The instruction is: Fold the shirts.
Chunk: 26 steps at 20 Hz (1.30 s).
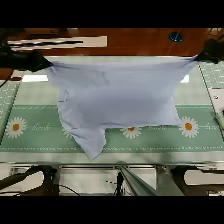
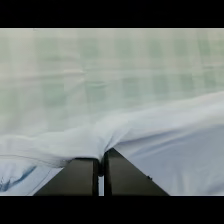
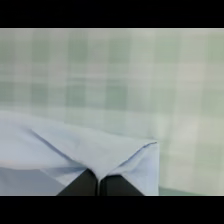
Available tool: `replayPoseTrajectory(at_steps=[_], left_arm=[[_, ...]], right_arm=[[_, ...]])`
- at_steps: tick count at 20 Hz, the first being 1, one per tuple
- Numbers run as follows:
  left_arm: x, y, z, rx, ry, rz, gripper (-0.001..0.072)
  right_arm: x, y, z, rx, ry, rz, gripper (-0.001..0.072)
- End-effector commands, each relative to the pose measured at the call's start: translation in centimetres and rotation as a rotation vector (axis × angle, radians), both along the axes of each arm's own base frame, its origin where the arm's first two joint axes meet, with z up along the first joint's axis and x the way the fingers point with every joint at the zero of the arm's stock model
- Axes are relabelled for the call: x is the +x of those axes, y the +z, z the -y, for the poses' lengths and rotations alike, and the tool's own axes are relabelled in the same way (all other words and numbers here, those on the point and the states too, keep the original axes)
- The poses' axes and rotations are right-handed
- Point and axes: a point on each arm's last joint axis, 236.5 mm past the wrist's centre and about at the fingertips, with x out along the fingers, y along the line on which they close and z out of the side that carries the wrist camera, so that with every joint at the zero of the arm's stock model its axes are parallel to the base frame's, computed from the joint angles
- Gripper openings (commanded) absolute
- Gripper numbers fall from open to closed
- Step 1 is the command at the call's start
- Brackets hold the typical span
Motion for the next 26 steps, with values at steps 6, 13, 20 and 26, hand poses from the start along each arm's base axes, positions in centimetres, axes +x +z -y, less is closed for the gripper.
replayPoseTrajectory(at_steps=[6,13,20,26], left_arm=[[7.2,-7.7,1.5,0.043,0.062,0.058,0.0026],[9.6,-12.0,0.4,0.136,0.040,0.103,0.0027],[9.4,-16.0,1.0,0.128,0.020,0.037,0.0027],[7.7,-13.1,2.6,0.074,-0.046,-0.023,0.0027]], right_arm=[[11.6,-7.3,1.7,-0.027,-0.113,0.209,0.0024],[13.6,-13.2,2.3,-0.005,-0.153,0.173,0.0023],[12.4,-15.4,1.5,-0.005,-0.085,0.101,0.0025],[7.2,-17.2,1.2,-0.037,-0.011,-0.119,0.0024]])
